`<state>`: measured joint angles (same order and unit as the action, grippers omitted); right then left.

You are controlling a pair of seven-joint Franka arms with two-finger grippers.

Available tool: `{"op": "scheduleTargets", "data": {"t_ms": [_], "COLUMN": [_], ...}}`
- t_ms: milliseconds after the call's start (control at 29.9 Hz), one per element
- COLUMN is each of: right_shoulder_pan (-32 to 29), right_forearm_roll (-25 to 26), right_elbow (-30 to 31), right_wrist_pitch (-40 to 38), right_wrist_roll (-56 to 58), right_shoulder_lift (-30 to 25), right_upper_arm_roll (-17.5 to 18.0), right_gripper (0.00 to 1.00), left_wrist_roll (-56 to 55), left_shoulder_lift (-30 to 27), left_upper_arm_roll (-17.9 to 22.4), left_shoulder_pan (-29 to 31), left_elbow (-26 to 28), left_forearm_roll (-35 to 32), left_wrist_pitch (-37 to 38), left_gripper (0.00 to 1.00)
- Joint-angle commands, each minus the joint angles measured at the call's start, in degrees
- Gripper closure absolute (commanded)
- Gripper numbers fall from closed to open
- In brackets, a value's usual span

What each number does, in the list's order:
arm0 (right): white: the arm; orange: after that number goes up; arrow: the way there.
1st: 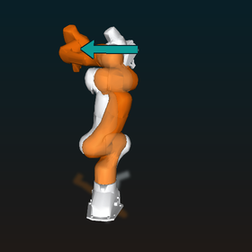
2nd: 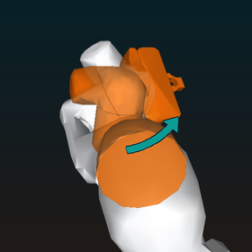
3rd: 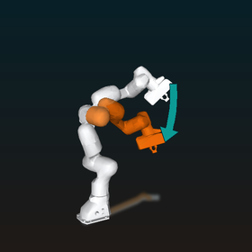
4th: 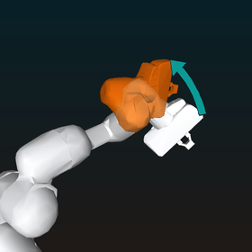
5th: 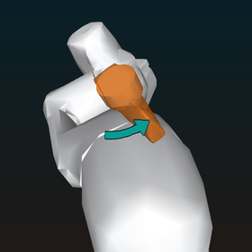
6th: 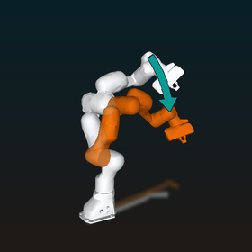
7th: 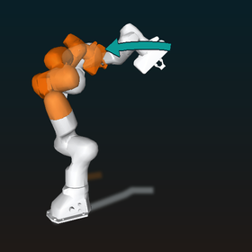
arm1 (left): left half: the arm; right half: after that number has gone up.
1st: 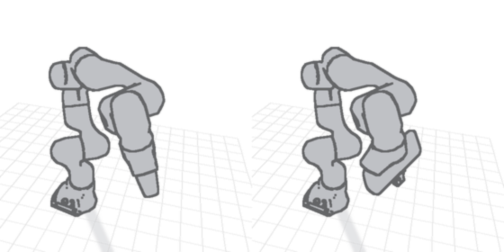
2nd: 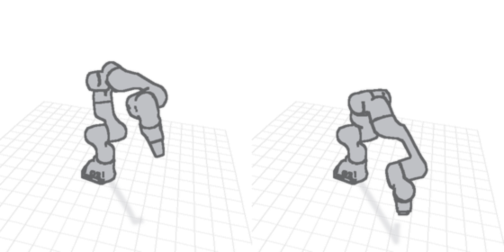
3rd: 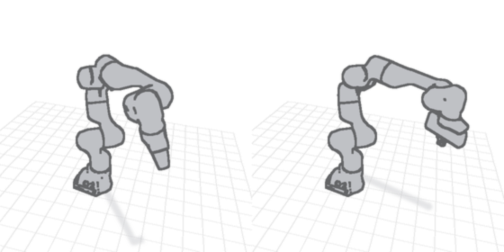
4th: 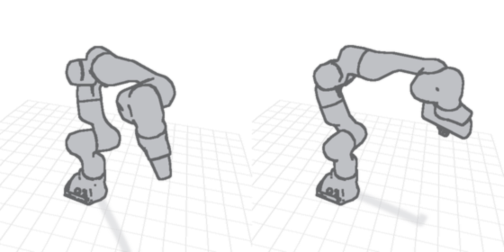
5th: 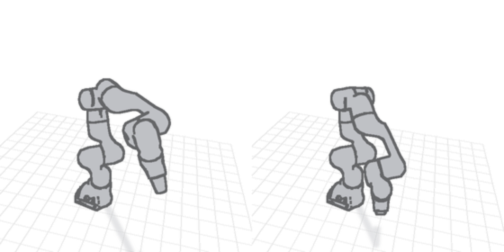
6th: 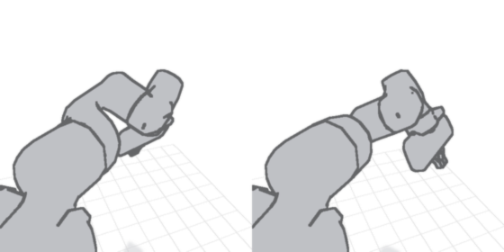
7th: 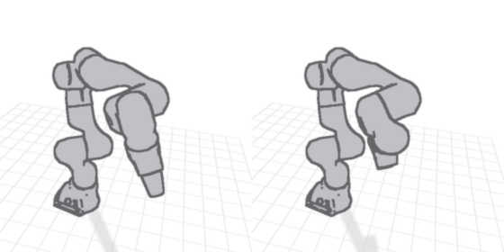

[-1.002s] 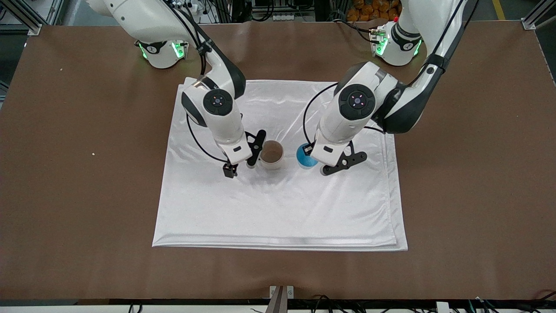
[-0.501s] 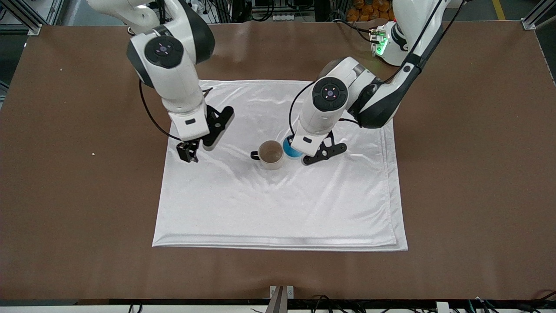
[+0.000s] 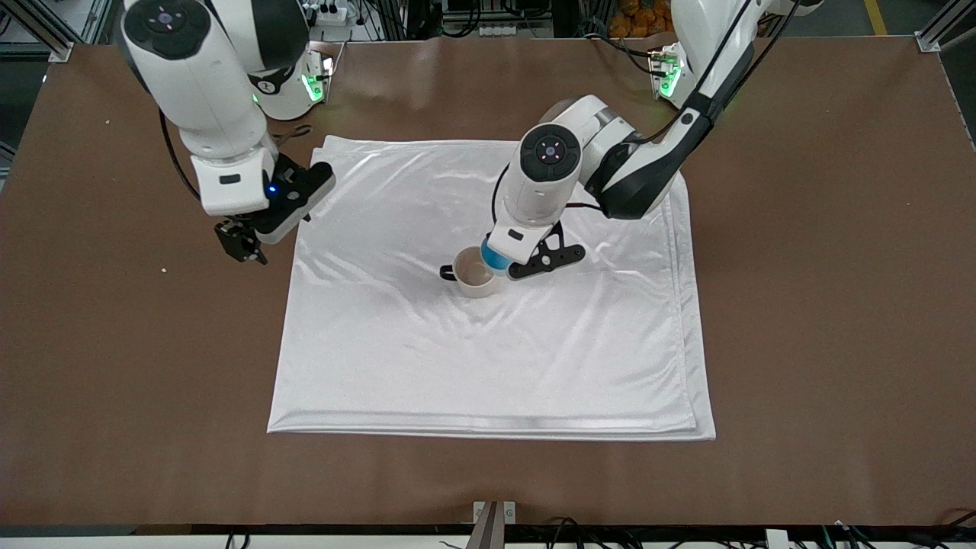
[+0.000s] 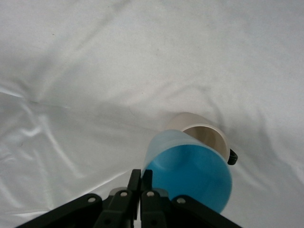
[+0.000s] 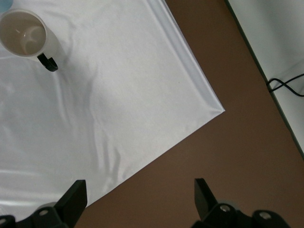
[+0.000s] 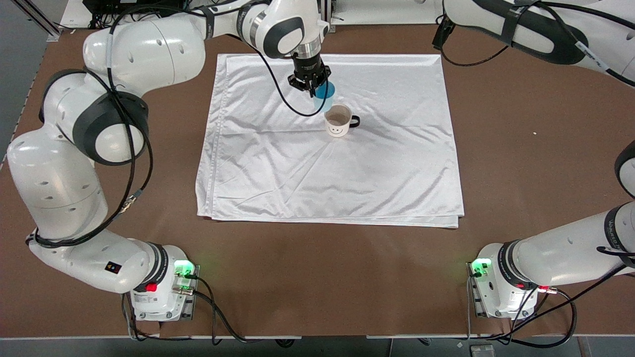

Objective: Place blue cup into white mug on cloth

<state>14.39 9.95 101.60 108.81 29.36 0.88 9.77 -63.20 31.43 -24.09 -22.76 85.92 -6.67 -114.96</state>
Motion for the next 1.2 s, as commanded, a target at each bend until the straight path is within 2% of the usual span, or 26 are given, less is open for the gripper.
{"op": "scheduleTargets", "data": {"t_ms": [0, 401, 601, 835, 1169], "right_shoulder_pan": [-2.3, -6.3, -6.3, -8.4, -12.1], "right_forearm_roll": [-2.7, -3.9, -4.0, -4.1, -4.1], "right_elbow": [1.8, 0.7, -3.2, -7.4, -9.5], "right_wrist_pitch": [-2.0, -3.8, -7.9, -8.5, -8.2], "right_wrist_roll": [-0.8, -1.8, -1.8, -1.8, -1.8], "right_shoulder_lift": [-4.2, -6.0, -5.5, -3.2, -1.7], "right_upper_arm_roll": [0.5, 0.0, -3.0, -3.0, -2.6], "right_gripper": [0.0, 0.0, 0.0, 0.0, 0.0], "left_wrist_roll": [-1.9, -2.5, -2.9, -3.4, -3.3], "left_shoulder_lift": [1.3, 3.0, 4.2, 5.9, 7.5], "left_upper_arm_roll": [0.5, 0.6, 3.7, 8.3, 8.9], "left_shoulder_pan": [-2.2, -4.1, -6.9, -11.6, -12.2], "left_elbow": [-0.8, -0.8, -0.8, -0.9, -0.9], "left_forearm_roll": [-2.4, -3.9, -3.9, -3.9, -4.0], "left_wrist_pitch": [-1.6, -6.1, -8.5, -10.1, -10.5], "left_gripper": [1.0, 1.0, 1.0, 1.0, 1.0]}}
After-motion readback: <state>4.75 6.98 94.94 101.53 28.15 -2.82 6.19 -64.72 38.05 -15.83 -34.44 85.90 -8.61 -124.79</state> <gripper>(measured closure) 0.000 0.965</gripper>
